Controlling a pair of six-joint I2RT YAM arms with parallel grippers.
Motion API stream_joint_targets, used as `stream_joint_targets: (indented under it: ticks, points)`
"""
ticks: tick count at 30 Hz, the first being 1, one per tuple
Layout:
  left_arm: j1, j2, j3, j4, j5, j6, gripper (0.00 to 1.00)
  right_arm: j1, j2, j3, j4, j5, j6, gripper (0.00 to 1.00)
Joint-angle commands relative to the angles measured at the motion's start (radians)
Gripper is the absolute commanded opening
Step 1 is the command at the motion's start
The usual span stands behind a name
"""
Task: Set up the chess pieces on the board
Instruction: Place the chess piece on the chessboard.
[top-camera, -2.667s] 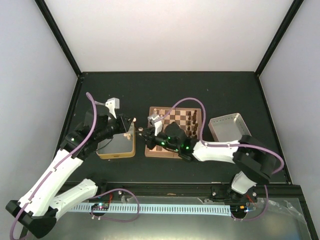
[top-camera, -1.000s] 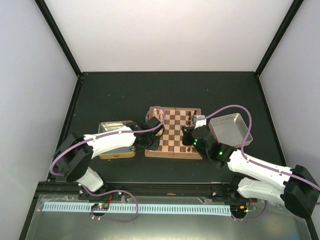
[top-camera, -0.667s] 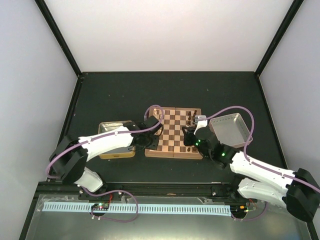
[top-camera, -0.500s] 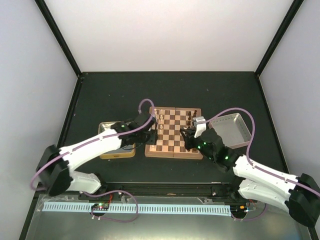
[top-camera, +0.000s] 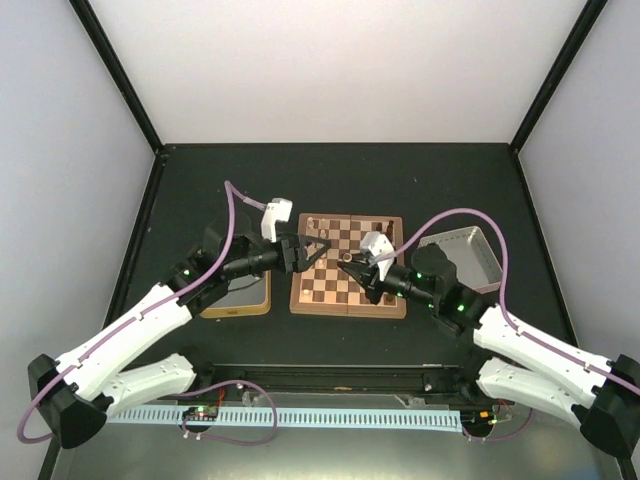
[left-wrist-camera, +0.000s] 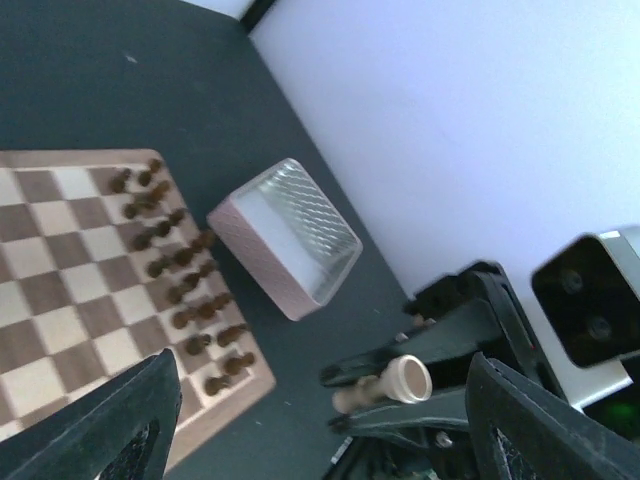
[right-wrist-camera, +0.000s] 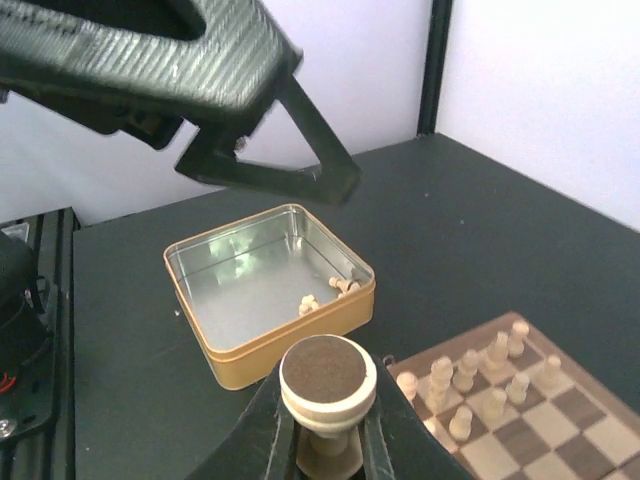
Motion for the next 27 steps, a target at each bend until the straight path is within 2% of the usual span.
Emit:
stream_joint_targets:
  ticks: [1,7,12,18,27]
  points:
    - [0.007,0.035,0.029,0.055,0.209,0.029,0.80,-0.004,0.048,0.101,-0.113,-0.076,-0.159,0.07]
    - [0.008,0.141,0.114,-0.089,0.269,0.066,0.79,0.000,0.118,0.166,-0.206,-0.077,-0.199,0.08]
    - [0.009,0.205,0.133,-0.127,0.318,0.082,0.70,0.011,0.145,0.190,-0.236,-0.038,-0.220,0.09]
    - [0.010,0.302,0.170,-0.235,0.354,0.126,0.52,0.027,0.177,0.224,-0.271,0.013,-0.250,0.09]
    - [0.010,0.373,0.176,-0.272,0.342,0.151,0.21,0.057,0.224,0.265,-0.319,0.102,-0.285,0.08]
